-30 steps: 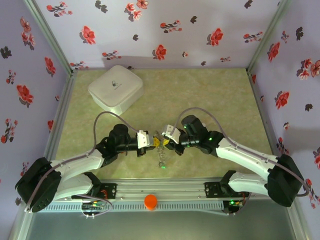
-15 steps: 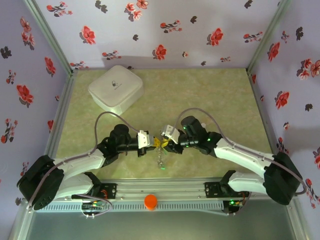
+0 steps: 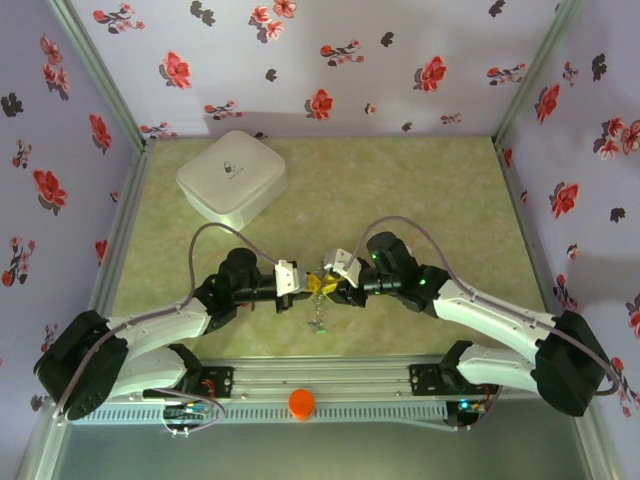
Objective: Put the keys on the keyring
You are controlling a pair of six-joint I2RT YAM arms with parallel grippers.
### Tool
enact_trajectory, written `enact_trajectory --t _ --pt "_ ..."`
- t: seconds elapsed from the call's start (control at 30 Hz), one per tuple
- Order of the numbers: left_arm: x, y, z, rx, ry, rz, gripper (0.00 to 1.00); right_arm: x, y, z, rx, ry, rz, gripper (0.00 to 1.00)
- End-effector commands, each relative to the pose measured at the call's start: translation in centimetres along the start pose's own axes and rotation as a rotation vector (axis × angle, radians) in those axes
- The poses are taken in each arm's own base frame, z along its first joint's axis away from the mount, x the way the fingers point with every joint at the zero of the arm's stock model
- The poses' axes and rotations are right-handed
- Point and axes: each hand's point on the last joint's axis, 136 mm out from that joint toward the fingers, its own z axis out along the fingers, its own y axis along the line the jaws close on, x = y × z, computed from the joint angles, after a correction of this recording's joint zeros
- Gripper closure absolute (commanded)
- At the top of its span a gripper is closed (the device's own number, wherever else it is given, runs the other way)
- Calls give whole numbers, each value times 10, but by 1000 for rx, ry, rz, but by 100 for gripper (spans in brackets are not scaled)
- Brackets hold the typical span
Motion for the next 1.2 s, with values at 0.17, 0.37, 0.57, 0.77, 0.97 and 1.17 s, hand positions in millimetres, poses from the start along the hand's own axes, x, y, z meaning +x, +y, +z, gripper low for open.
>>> enact_trajectory --t 0.17,0.37,0.57,0.77,0.97,1.17 --pt "-20 5 -6 -32 -76 52 100 12 -3 -9 68 -20 42 68" --pt "-18 3 -7 -29 -77 38 100 24 -4 -4 83 -1 71 64" --pt "-24 6 -7 -36 -100 34 100 18 1 12 22 -22 78 64" --pt "-24 7 -8 -40 -102 43 100 19 5 19 -18 -34 81 64" --pt "-24 7 -8 -42 -104 45 100 16 -1 21 9 -47 72 74" --pt "-23 6 -10 -50 -103 47 100 14 -7 12 63 -27 22 91"
